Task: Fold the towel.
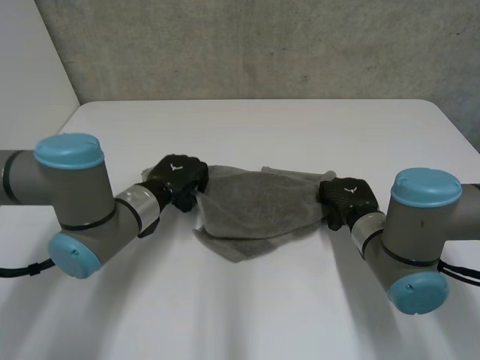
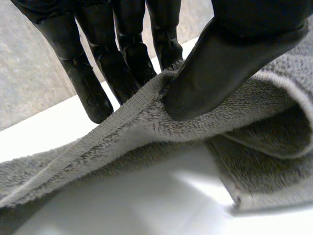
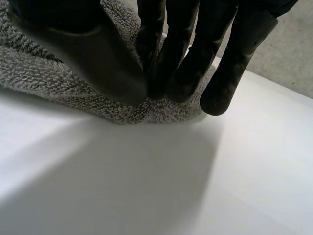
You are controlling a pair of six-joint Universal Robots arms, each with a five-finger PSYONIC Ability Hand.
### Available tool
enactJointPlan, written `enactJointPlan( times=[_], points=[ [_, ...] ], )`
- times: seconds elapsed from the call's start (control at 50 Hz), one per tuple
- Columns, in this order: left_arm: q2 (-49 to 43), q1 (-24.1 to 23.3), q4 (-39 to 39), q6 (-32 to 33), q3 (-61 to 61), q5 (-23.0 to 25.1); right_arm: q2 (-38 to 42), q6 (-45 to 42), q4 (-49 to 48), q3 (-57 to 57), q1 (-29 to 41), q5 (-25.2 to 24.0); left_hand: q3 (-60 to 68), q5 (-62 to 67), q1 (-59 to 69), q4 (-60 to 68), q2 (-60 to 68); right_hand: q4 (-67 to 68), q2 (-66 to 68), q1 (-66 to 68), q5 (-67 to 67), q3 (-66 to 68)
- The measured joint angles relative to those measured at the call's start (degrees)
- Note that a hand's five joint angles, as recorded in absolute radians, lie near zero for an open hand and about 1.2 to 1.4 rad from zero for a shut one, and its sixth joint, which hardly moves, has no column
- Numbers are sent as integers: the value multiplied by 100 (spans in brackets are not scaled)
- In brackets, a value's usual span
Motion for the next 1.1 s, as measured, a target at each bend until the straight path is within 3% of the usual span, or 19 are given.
enactJointPlan(
  times=[0.16,0.26,0.48,0.56,0.72,0.8,0.9,1.0,1.1],
  points=[
    [666,77,-53,-86,-14,7,-703,14,408,-59,-148,-196,0,25,12,1,1,1,0,4,0,1],
    [1334,88,-62,-354,6,0,-1405,141,902,-254,-264,-667,1,26,20,12,2,3,0,39,0,1],
    [2700,86,-292,-1743,167,15,-2181,419,2687,-2001,-281,-1349,58,26,37,26,34,26,0,167,22,2],
    [2754,84,-369,-1877,199,28,-1856,92,3320,-2865,-268,-1453,61,26,37,27,36,27,0,172,22,2],
    [1861,88,-356,-1862,768,-36,-59,-1199,4012,-5486,49,-1280,63,26,38,28,38,27,0,213,22,3],
    [1430,91,-315,-1857,1345,-200,664,-1492,3853,-6742,242,-1115,63,27,40,29,47,27,1,337,33,16],
    [1254,84,-19,-1912,2047,-650,1336,-1519,2873,-8489,488,-932,65,27,49,29,49,27,0,338,33,16],
    [1536,38,311,-1931,2026,-847,1268,-1376,2161,-8771,629,-905,65,27,60,29,56,28,0,338,33,16],
    [1868,0,483,-1903,1435,-857,1075,-1348,2304,-8214,674,-952,82,29,60,29,67,28,1,338,33,16]
  ],
)
